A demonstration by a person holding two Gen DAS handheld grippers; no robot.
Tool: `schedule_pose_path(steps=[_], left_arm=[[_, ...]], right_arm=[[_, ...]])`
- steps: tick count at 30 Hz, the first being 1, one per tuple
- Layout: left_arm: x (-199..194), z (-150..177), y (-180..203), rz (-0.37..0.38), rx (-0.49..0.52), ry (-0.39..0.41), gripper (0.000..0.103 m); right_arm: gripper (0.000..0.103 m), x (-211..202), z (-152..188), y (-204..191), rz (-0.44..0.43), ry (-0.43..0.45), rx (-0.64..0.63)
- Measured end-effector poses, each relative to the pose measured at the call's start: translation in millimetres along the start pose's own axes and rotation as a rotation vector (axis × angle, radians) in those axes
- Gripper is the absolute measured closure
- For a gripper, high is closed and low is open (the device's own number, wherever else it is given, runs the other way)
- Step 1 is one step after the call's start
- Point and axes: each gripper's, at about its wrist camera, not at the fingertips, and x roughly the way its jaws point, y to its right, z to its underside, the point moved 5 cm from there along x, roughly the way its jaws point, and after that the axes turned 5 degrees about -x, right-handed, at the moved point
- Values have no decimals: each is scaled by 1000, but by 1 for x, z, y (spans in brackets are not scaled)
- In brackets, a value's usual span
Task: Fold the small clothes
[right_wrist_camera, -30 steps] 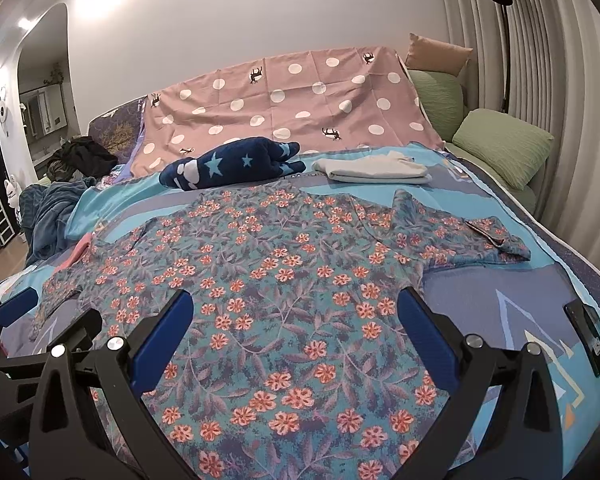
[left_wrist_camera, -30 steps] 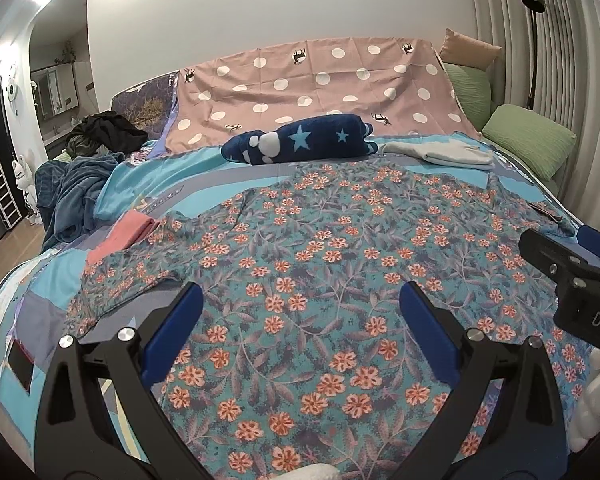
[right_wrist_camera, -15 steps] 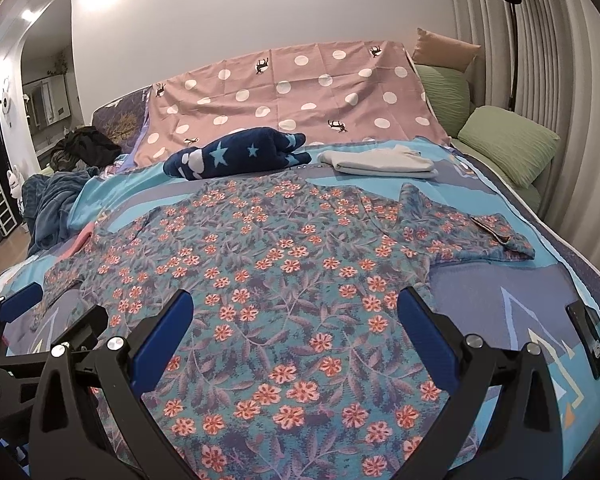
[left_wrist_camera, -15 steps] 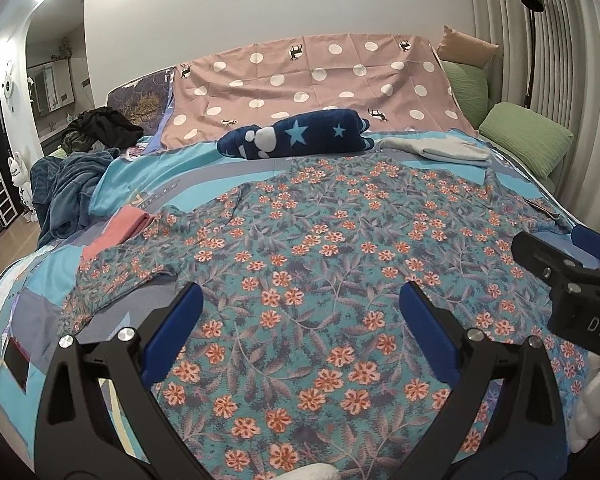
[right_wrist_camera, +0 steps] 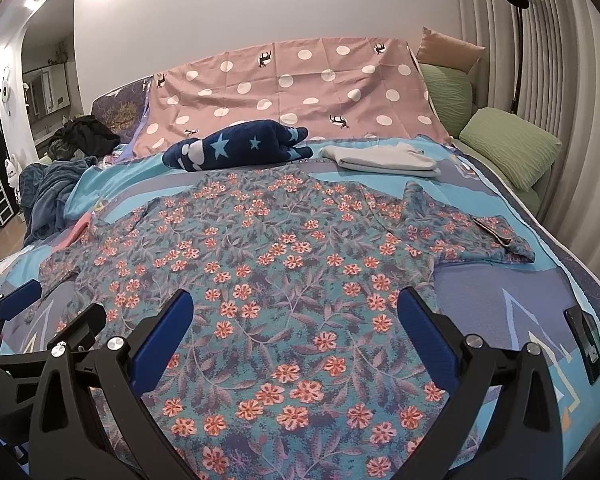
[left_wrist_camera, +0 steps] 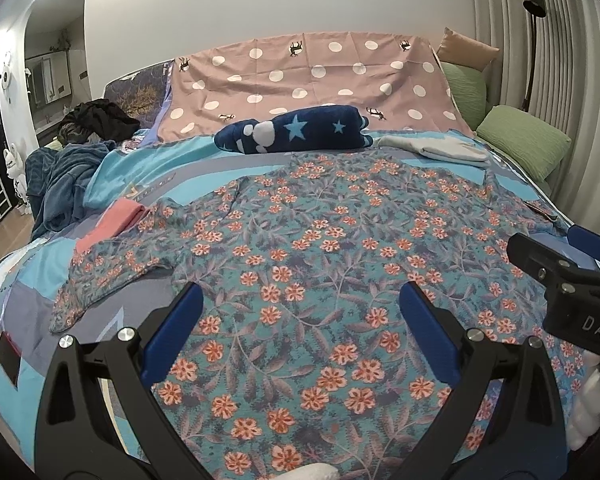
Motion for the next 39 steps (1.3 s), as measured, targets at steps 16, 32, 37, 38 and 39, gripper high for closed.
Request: schedule_pose_path(steps=[16, 32, 37, 38, 39], left_arm=[[1, 5, -4, -7, 11, -11, 3], [8, 10, -19, -21, -44, -46, 3], [12, 12, -28, 16, -92, -57, 8], [12, 13, -29, 28, -98, -59, 10], [13, 13, -32, 36, -108, -65, 10]], right_arm=[[1, -5, -4, -2, 33, 31, -14], [1, -15, -10, -1, 17, 102, 21], [1, -15, -11, 2, 31, 116, 49], [1, -14, -11, 2, 30, 111, 52], [1, -13, -11, 1, 31, 109, 51]])
